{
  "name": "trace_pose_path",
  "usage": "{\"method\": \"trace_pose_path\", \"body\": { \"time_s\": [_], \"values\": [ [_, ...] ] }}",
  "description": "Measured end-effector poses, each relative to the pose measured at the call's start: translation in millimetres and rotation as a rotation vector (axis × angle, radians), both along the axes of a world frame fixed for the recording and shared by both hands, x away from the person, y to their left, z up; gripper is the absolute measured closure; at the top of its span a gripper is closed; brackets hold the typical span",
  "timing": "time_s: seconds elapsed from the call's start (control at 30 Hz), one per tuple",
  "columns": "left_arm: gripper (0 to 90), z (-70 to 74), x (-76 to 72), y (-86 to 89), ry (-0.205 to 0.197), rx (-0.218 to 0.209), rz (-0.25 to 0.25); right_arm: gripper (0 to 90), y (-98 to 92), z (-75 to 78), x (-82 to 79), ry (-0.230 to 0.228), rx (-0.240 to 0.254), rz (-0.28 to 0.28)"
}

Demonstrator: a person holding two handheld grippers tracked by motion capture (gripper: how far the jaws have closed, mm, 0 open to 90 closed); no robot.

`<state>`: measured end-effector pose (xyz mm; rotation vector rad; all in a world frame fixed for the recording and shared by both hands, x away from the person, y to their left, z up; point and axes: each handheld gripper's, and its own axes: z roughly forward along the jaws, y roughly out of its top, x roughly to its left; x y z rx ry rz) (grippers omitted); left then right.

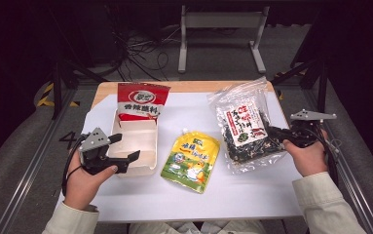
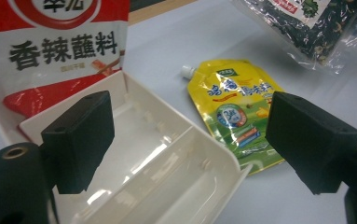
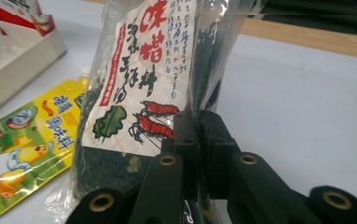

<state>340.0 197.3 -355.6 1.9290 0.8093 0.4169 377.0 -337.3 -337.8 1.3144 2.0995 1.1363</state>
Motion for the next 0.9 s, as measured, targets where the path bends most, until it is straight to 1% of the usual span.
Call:
{"method": "trace_pose_path", "body": {
  "time_s": [0.03,0.1,0.13,0.17,0.23,0.3,0.33,0.4,0.43,0.47,0.5,0.63,0.7,0.83,0.9],
  "values": [
    [15.3,-0.3,-0.1,-2.7,-0.004,0.001,-0.007,85.3,1.1,1.8,-3.2,-0.011,0.004,0.005],
    [16.6,-1.4,-0.8,-8.5,-0.006,-0.012,-0.020,85.3,3.7,5.0,-9.8,-0.026,0.014,0.018],
    [17.2,-2.2,-1.1,-11.7,0.004,-0.028,-0.025,85.3,5.1,6.1,-12.8,-0.036,0.023,0.029],
    [17.4,-2.6,-0.7,-14.5,0.016,-0.031,-0.037,85.3,6.8,7.0,-16.0,-0.043,0.030,0.038],
    [17.4,-3.5,-0.6,-20.7,0.025,-0.042,-0.054,85.3,10.9,8.2,-22.2,-0.059,0.041,0.051],
    [17.4,-3.6,-0.3,-26.5,0.019,-0.044,-0.068,85.3,16.1,9.7,-28.4,-0.074,0.046,0.067],
    [17.4,-3.3,-0.5,-29.4,0.023,-0.048,-0.080,85.3,19.1,10.7,-31.4,-0.080,0.049,0.074],
    [17.4,-2.7,-1.6,-34.9,0.022,-0.058,-0.091,85.3,24.7,12.6,-36.7,-0.095,0.057,0.093],
    [17.4,-2.6,-2.6,-37.6,0.026,-0.069,-0.099,85.3,27.8,13.4,-39.3,-0.101,0.062,0.101],
    [17.5,-2.5,-3.1,-39.9,0.022,-0.076,-0.109,85.3,30.4,14.0,-41.5,-0.108,0.063,0.113],
    [18.0,-2.1,-4.1,-41.6,0.024,-0.077,-0.116,85.3,33.1,14.7,-43.9,-0.111,0.069,0.122],
    [19.7,-2.4,-6.5,-47.9,0.022,-0.086,-0.131,85.3,41.6,16.4,-51.5,-0.136,0.079,0.150],
    [20.0,-2.9,-7.2,-50.6,0.029,-0.084,-0.141,85.3,45.3,16.9,-53.9,-0.144,0.084,0.163],
    [19.9,-6.9,-5.1,-57.8,0.037,-0.110,-0.159,85.3,53.4,18.1,-58.5,-0.159,0.085,0.184],
    [19.6,-9.0,-3.2,-62.2,0.041,-0.114,-0.158,85.4,57.6,18.7,-60.4,-0.160,0.088,0.196]
  ]
}}
